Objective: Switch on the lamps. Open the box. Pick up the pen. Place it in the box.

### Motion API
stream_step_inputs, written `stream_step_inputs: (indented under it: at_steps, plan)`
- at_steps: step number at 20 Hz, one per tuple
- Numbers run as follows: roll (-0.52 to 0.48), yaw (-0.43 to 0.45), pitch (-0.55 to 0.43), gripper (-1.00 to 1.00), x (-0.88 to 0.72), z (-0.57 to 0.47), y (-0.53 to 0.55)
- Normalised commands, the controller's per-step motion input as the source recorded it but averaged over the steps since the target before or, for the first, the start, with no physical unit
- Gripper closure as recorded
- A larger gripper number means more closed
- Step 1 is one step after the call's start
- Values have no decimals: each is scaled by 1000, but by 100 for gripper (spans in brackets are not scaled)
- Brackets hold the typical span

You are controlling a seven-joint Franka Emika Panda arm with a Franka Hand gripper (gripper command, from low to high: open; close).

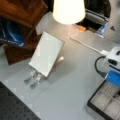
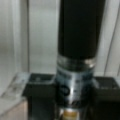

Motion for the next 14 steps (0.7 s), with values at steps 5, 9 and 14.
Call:
stream_step_inputs:
  at_steps: [5, 9, 14]
  plan:
    - [99, -108, -81, 100, -64, -180, 55]
    - [42, -114, -81, 100, -86, -179, 46]
    - [-51, -102, -104, 100, -130, -221, 18]
